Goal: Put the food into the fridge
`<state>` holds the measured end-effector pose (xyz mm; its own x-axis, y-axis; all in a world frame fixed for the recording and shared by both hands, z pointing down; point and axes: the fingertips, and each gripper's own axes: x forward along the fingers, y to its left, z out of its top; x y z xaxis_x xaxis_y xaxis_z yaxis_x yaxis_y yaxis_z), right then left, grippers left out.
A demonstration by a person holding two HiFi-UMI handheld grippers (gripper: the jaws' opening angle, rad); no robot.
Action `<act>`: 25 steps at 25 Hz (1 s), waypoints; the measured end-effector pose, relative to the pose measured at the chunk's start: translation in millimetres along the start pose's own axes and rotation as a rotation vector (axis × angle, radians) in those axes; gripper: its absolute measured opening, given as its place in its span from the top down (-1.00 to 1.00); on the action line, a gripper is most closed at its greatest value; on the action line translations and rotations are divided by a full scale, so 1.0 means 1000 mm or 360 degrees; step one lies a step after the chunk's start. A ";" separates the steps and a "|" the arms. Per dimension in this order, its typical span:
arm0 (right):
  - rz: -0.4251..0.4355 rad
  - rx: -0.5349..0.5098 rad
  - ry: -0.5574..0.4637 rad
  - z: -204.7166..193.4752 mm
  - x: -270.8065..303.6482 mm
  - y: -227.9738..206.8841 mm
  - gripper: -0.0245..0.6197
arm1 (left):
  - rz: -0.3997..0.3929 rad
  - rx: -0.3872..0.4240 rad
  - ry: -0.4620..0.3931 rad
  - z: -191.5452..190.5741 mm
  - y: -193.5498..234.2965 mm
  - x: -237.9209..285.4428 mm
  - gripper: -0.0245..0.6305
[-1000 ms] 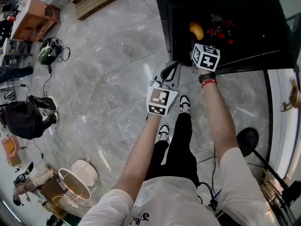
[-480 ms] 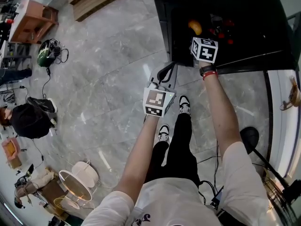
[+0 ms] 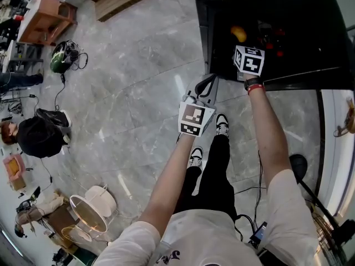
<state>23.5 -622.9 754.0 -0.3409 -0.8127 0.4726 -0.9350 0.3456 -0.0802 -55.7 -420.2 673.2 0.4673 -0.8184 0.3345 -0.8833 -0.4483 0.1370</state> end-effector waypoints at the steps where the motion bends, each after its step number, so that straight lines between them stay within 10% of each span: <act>1: -0.0003 -0.0001 -0.0002 0.001 0.000 0.000 0.02 | 0.0009 0.0005 -0.0005 0.001 0.001 0.000 0.87; 25: -0.0060 0.0053 -0.0046 0.006 -0.029 -0.011 -0.13 | 0.0045 -0.0048 0.0032 0.000 -0.002 -0.007 0.86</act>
<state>43.4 -605.7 735.9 -0.3079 -0.8381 0.4503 -0.9497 0.2994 -0.0921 -57.5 -413.5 670.0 0.4414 -0.8231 0.3572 -0.8971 -0.4138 0.1550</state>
